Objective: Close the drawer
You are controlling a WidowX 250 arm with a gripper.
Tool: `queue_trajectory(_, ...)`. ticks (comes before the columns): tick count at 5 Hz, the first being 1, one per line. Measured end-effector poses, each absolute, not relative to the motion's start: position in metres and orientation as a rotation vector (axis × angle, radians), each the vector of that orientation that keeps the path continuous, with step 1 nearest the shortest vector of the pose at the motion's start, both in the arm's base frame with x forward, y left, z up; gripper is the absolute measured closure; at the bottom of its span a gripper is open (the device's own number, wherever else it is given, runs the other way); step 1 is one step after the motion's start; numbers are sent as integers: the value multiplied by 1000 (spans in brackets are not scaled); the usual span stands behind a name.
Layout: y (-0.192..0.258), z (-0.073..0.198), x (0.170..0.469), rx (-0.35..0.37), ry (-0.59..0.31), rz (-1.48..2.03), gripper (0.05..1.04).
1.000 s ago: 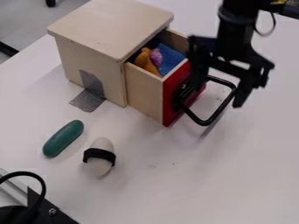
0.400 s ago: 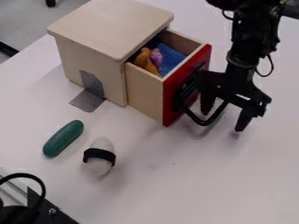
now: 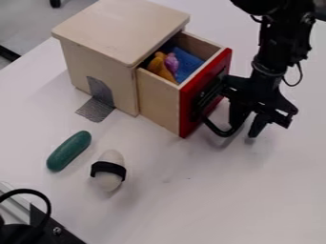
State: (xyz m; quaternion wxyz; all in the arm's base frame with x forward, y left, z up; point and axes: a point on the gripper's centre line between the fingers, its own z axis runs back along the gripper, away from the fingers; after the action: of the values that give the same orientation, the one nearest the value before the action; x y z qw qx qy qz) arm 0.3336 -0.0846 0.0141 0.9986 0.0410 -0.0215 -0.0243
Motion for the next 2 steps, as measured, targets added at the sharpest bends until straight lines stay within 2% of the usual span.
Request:
queue_trajectory(1, -78, 13, 334, 86, -45, -33, 914)
queue_trajectory(2, -77, 13, 334, 80, -50, -30, 957)
